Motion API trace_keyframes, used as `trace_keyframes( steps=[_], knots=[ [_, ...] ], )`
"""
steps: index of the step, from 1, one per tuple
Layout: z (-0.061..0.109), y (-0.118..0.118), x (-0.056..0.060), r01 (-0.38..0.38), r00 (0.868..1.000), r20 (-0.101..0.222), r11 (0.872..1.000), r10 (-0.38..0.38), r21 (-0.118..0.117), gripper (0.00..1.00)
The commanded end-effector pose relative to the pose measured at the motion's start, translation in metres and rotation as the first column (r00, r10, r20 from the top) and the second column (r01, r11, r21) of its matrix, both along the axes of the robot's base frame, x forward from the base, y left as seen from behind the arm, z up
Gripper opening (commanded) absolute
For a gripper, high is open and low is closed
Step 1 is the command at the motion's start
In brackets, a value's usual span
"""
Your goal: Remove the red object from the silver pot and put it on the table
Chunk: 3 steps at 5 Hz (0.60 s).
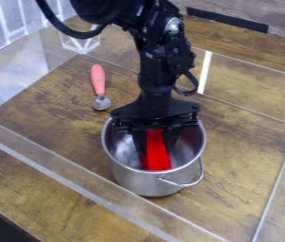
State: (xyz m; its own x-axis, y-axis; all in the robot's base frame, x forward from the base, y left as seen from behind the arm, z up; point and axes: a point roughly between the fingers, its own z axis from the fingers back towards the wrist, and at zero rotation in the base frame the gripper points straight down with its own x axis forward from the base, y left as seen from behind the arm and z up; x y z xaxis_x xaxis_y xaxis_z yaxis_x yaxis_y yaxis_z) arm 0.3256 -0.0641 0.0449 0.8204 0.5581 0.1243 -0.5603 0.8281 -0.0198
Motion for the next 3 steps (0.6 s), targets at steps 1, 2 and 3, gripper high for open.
trace_keyframes(
  steps=[1,2,3],
  knots=[
    [0.0130,-0.0147,0.0099,0.058,0.997,0.048,0.998,-0.058,0.007,0.00],
    [0.0136,-0.0216,0.0118,0.093,0.994,0.048,0.996,-0.094,0.013,0.00],
    [0.0075,-0.0218,0.0109,0.044,0.998,0.045,0.999,-0.044,0.015,0.00]
  ],
)
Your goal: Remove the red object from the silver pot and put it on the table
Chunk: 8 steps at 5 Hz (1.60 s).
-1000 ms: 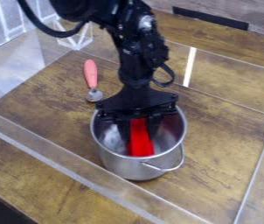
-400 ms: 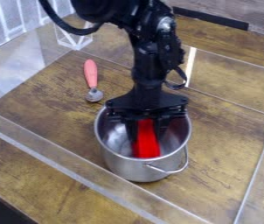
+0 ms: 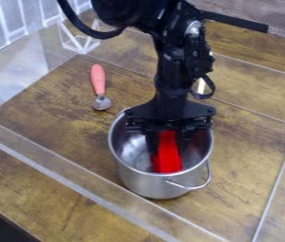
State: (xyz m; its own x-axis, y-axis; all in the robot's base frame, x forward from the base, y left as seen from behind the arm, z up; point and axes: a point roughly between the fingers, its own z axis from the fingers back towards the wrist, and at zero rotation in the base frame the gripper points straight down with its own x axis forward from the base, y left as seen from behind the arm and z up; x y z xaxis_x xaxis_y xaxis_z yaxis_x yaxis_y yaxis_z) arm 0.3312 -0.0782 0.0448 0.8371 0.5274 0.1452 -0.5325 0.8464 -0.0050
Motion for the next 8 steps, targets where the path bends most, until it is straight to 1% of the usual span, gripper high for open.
trace_keyframes(
  steps=[1,2,3,5,6,7,8],
  knots=[
    [0.002,-0.008,0.004,-0.038,0.999,0.031,0.999,0.039,-0.010,0.00],
    [-0.006,-0.001,0.012,-0.124,0.992,0.027,0.992,0.124,-0.009,0.00],
    [-0.013,0.006,0.020,-0.209,0.978,0.022,0.978,0.209,-0.007,0.00],
    [0.006,0.018,0.004,-0.203,0.979,0.017,0.979,0.203,0.011,0.00],
    [0.015,0.012,0.006,-0.242,0.970,0.015,0.970,0.242,-0.005,0.00],
    [0.024,0.012,0.004,-0.295,0.955,0.013,0.955,0.296,-0.017,0.00],
    [0.031,0.011,0.002,-0.348,0.937,0.009,0.937,0.349,-0.026,0.00]
  ],
)
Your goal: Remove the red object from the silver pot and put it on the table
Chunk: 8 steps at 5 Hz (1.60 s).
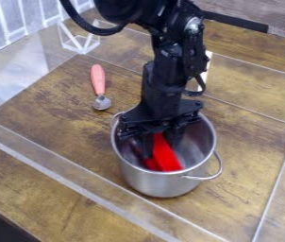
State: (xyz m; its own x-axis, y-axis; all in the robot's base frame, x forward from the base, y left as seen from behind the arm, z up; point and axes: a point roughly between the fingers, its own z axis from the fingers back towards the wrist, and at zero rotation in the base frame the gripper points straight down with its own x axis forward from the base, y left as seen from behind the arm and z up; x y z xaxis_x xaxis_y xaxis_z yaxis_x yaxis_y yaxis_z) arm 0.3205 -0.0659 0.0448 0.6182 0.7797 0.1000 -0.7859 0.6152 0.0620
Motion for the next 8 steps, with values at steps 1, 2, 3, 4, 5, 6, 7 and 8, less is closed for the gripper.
trace_keyframes(
  steps=[1,2,3,4,5,6,7,8],
  knots=[
    [0.040,0.002,0.009,-0.068,0.993,0.097,0.997,0.071,-0.036,0.00],
    [0.048,0.006,0.006,-0.125,0.987,0.095,0.991,0.129,-0.047,0.00],
    [0.060,-0.007,0.007,-0.168,0.980,0.095,0.984,0.174,-0.066,0.00],
    [0.081,-0.016,0.013,-0.217,0.968,0.103,0.971,0.228,-0.103,0.00],
    [0.092,-0.004,0.017,-0.196,0.972,0.100,0.970,0.211,-0.146,0.00],
    [0.093,0.002,0.019,-0.162,0.978,0.099,0.971,0.181,-0.174,0.00],
    [0.107,0.005,0.019,-0.137,0.982,0.103,0.968,0.161,-0.209,0.00],
    [0.123,0.015,0.019,-0.115,0.983,0.114,0.962,0.146,-0.246,0.00]
  ],
)
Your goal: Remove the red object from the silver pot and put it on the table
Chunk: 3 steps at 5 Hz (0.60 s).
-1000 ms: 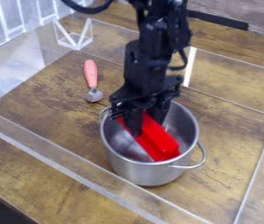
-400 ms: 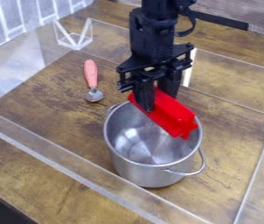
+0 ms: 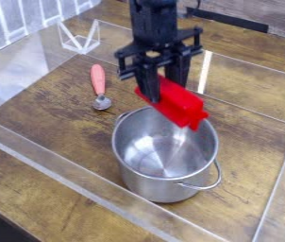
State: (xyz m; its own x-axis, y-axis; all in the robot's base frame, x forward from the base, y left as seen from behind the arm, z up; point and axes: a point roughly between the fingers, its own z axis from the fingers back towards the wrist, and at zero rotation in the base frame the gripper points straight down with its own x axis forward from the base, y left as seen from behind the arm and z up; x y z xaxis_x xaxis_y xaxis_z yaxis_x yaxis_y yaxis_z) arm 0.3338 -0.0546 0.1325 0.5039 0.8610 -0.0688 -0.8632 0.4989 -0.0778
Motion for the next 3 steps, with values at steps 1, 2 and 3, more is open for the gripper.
trace_keyframes(
  steps=[1,2,3],
  knots=[
    [0.040,0.025,0.005,-0.026,0.991,0.130,0.999,0.030,-0.028,0.00],
    [0.034,0.047,-0.008,-0.044,0.990,0.136,0.999,0.045,-0.015,0.00],
    [0.014,0.068,-0.030,-0.008,0.991,0.135,1.000,0.006,0.013,0.00]
  ],
)
